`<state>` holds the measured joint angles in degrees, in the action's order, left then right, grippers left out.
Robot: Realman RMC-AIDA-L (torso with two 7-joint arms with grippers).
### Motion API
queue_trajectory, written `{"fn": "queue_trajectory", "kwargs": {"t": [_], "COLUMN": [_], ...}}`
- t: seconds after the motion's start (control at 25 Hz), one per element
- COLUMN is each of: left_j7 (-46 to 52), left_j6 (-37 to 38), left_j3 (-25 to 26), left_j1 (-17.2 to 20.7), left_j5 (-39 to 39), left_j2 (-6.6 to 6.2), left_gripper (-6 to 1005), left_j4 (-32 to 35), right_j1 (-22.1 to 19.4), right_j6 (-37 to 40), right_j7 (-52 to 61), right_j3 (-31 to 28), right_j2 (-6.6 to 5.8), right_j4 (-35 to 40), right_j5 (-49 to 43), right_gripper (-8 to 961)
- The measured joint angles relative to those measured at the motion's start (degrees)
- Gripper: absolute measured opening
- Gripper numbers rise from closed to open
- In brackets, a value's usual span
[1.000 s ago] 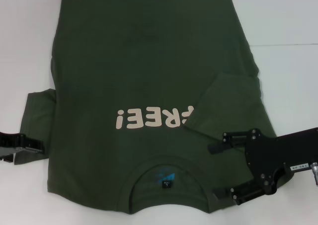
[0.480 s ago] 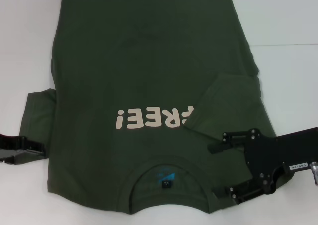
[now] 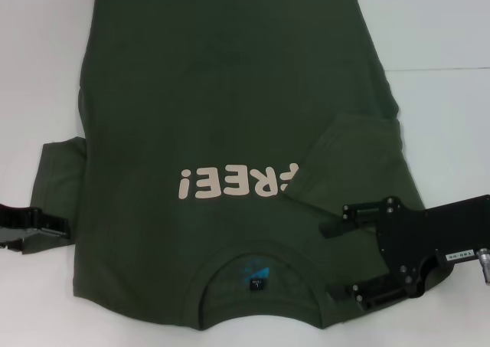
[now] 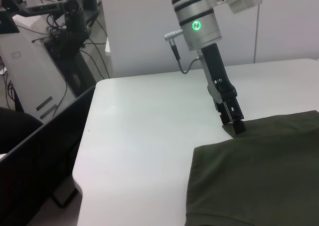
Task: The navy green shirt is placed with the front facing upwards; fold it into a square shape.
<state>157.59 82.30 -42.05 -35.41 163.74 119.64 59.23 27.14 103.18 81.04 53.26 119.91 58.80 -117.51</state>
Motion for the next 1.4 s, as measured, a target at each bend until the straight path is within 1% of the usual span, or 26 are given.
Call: {"fn": "queue_trajectory", "kwargs": {"t": [0.08,0.32,0.72,1.0,1.4], "left_j7": [0.0,0.0,0.1,0.1,0.1], "left_j6": [0.0,0.0,0.4,0.0,-0.5], "left_j3": [0.0,-0.1,-0.1,-1.5,-1.5], "left_j1": [0.0,0.0,0.0,0.0,-0.6], "left_j5": [0.0,0.0,0.0,0.0,0.0], "left_j2": [-0.11,-0.24,-0.45,-0.33,-0.51], "left_gripper": [889,890,891,891,886], "left_j4": [0.0,0.0,0.0,-0.6,-1.6], "right_j1": [0.0,0.0,0.0,0.1,0.4], "right_j6": [-0.2,-0.4,-0.1,-0.2,-0.4], "right_j7": [0.0,-0.2,-0.5,-0.4,-0.1], "right_j3": [0.0,0.0,0.1,0.1,0.2], "right_j2": [-0.03,-0.03,-0.03,-0.02,-0.03], "right_j4": [0.0,0.2,0.5,0.5,0.6], "right_j5": [0.0,0.0,0.0,0.0,0.0], "right_gripper": [915,832,845,840,837]}}
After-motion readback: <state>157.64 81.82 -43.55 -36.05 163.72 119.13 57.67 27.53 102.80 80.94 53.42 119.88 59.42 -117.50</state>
